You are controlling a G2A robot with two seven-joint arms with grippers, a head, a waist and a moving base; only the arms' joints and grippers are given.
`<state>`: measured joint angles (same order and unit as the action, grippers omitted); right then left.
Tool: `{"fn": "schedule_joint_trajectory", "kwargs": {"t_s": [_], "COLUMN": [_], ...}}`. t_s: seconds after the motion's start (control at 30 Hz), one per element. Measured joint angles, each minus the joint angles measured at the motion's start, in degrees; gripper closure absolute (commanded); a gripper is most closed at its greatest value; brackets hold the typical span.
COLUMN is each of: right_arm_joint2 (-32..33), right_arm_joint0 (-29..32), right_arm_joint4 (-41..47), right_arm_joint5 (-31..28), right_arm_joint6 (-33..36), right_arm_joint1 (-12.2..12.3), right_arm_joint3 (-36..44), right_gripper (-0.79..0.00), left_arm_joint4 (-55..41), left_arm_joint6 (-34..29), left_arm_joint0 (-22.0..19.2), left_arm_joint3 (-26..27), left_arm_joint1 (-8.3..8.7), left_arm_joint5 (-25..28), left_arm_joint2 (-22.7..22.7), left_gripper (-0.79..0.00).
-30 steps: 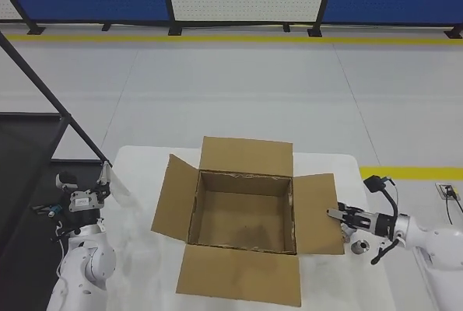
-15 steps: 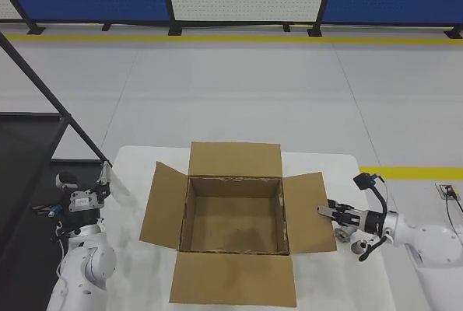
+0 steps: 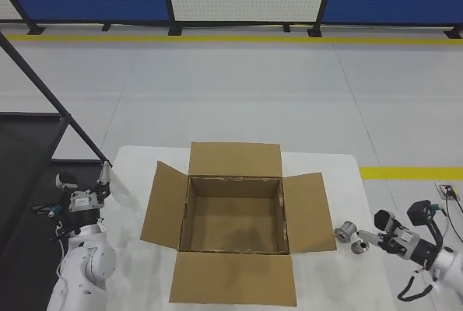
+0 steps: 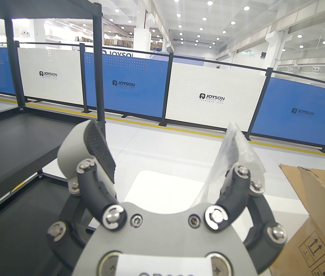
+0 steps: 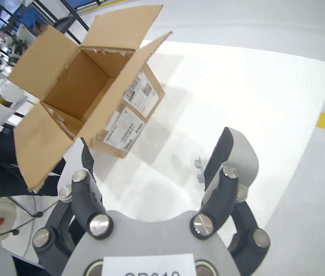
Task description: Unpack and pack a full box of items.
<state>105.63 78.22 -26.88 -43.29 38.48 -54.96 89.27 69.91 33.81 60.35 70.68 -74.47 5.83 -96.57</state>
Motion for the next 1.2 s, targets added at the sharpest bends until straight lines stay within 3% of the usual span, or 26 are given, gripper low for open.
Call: {"fn": "schedule_joint_trajectory", "kwargs": {"t_s": [0.17,0.33,0.57,0.73,0.77,0.83,0.93,1.0,1.13,1.2], "right_arm_joint2": [-1.62,-5.18,-9.73,-11.11,-11.35,-11.69,-12.14,-12.48,-13.15,-13.59], "right_arm_joint0": [2.87,0.62,-5.36,-6.63,-6.7,-6.79,-7.07,-7.38,-7.98,-8.47], "right_arm_joint4": [-12.35,-18.69,-21.94,-23.5,-23.59,-23.46,-23.25,-23.13,-23.02,-22.96], "right_arm_joint5": [5.16,8.32,6.72,5.82,5.75,5.29,4.96,4.78,4.4,4.66], "right_arm_joint6": [-8.54,-11.57,-9.51,-8.28,-8.16,-8.03,-7.99,-8.07,-8.47,-8.48], "right_arm_joint1": [-0.46,-0.7,-0.64,-0.46,-0.43,-0.39,-0.33,-0.29,-0.24,-0.24], "right_arm_joint3": [-1.37,-6.09,-15.12,-17.21,-17.42,-17.74,-18.43,-18.82,-19.47,-19.89], "right_gripper": [-0.785,-0.785,-0.785,-0.785,-0.767,-0.563,-0.413,-0.372,-0.366,-0.302], "left_arm_joint4": [0.0,0.0,0.0,0.0,0.0,0.0,0.0,0.0,0.0,0.0], "left_arm_joint6": [0.0,0.0,0.0,0.0,0.0,0.0,0.0,0.0,0.0,0.0], "left_arm_joint0": [0.0,0.0,0.0,0.0,0.0,0.0,0.0,0.0,0.0,0.0], "left_arm_joint3": [0.0,0.0,0.0,0.0,0.0,0.0,0.0,0.0,0.0,0.0], "left_arm_joint1": [0.0,0.0,0.0,0.0,0.0,0.0,0.0,0.0,0.0,0.0], "left_arm_joint5": [0.0,0.0,0.0,0.0,0.0,0.0,0.0,0.0,0.0,0.0], "left_arm_joint2": [0.0,0.0,0.0,0.0,0.0,0.0,0.0,0.0,0.0,0.0], "left_gripper": [-0.785,-0.785,-0.785,-0.785,-0.785,-0.785,-0.785,-0.785,-0.785,-0.785]}}
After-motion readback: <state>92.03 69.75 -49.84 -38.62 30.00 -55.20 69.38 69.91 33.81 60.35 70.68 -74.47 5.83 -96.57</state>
